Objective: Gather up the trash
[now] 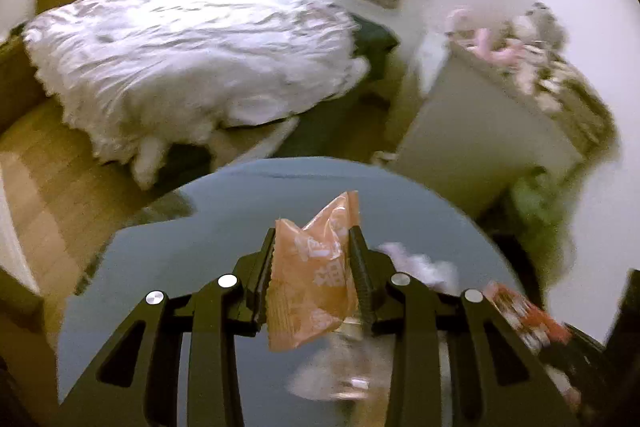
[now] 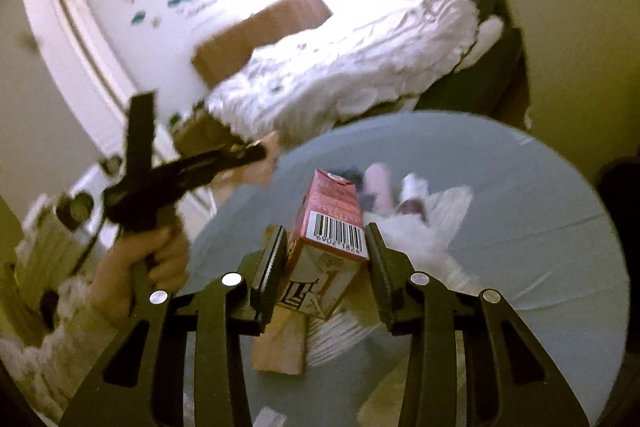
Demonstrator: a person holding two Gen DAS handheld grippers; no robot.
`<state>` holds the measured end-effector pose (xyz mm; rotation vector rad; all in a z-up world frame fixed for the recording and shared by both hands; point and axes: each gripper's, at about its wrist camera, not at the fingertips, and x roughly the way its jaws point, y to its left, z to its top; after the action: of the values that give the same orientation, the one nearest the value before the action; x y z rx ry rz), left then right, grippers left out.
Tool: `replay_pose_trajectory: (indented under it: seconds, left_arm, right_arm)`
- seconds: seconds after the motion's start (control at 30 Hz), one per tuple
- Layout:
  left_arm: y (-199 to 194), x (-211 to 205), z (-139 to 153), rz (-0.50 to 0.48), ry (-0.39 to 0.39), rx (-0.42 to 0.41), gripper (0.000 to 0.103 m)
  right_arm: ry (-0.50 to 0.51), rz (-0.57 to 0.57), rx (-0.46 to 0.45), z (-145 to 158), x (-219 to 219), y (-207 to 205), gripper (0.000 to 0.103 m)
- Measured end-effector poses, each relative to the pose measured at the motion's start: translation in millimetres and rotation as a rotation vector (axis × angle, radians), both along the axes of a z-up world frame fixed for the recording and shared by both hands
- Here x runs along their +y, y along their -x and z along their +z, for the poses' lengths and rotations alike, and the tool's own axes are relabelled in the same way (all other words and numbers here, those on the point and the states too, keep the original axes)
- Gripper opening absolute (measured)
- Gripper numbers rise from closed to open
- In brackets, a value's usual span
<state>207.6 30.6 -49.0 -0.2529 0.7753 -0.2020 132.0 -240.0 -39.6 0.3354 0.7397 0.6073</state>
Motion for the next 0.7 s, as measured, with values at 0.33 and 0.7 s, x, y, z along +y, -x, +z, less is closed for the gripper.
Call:
replay_pose_trajectory:
  seconds: [0.33, 0.7]
  left_arm:
    - [7.6, -133.8, 21.3, -0.264, 0.028, -0.033, 0.035]
    - [11.3, -210.6, -4.7, -0.373, 0.022, 0.040, 0.035]
  right_arm:
    - [-0.132, -0.270, -0.061, -0.4, -137.3, 4.7, 0.037]
    - [-0.203, -0.180, 0.047, -47.5, -161.4, -4.4, 0.034]
